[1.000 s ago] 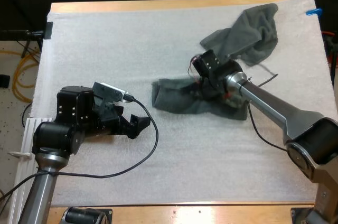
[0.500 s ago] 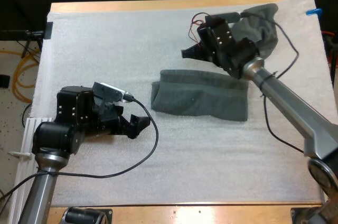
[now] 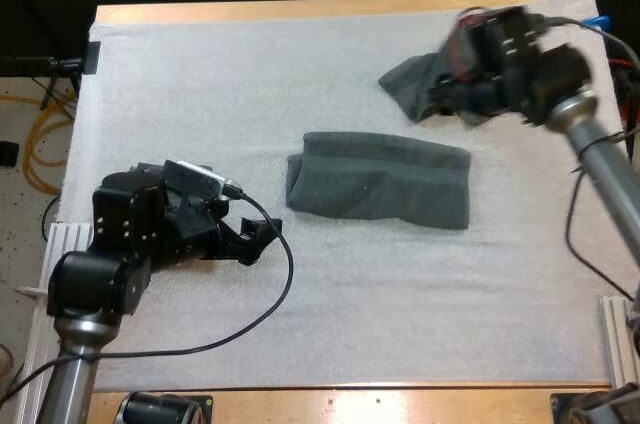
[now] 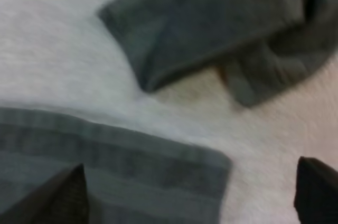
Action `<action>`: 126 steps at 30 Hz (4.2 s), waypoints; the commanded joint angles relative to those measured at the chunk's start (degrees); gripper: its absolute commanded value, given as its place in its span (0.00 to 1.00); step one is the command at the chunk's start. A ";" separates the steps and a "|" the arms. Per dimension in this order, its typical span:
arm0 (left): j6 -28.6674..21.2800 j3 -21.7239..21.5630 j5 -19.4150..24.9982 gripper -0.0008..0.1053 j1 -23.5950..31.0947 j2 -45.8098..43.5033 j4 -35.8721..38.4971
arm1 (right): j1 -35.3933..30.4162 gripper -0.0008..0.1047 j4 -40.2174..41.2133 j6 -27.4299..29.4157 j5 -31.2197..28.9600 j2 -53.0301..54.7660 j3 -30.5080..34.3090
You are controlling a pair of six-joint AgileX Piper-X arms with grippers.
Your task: Pick towel from pile fold and stack
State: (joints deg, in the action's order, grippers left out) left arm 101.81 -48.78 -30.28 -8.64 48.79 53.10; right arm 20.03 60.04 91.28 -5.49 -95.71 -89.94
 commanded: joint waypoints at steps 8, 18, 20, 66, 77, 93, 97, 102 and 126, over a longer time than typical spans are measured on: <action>5.15 -0.26 -1.69 0.82 -0.02 -1.33 -2.50 | -11.48 0.72 -1.38 0.15 14.18 0.49 9.24; 7.70 -0.26 -1.68 0.82 -0.02 -1.33 -5.41 | -15.10 0.72 -17.14 -4.63 31.82 0.31 28.88; 7.70 -0.26 -2.12 0.82 -0.02 -1.33 -5.41 | -15.10 0.72 -21.26 -7.28 34.66 -0.24 31.54; 7.73 -0.26 -3.31 0.82 -0.02 -1.33 -5.40 | -6.71 0.01 -13.83 15.53 -20.83 9.99 34.72; 7.73 -0.26 -3.31 0.82 -0.02 -1.33 -5.40 | -0.25 0.01 -13.92 1.51 -0.50 10.96 33.75; 7.73 -0.26 -3.31 0.82 -0.02 -1.33 -5.40 | 4.32 0.09 -29.01 -16.96 23.35 0.62 33.63; 7.61 -0.26 -3.31 0.82 -0.02 -1.33 -5.40 | 4.29 0.36 -30.73 -16.95 23.77 0.08 33.63; 7.20 -0.26 -3.31 0.82 -0.02 -1.33 -5.40 | 4.29 0.73 -33.31 -16.95 29.45 0.27 33.14; 28.02 -0.26 2.17 0.82 -17.64 24.23 -35.21 | 4.29 0.75 -13.17 -1.89 18.36 40.46 32.44</action>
State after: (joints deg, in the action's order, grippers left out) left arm 128.28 -48.78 -29.02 -25.93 72.88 19.46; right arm 24.18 45.89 88.71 13.65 -56.21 -57.00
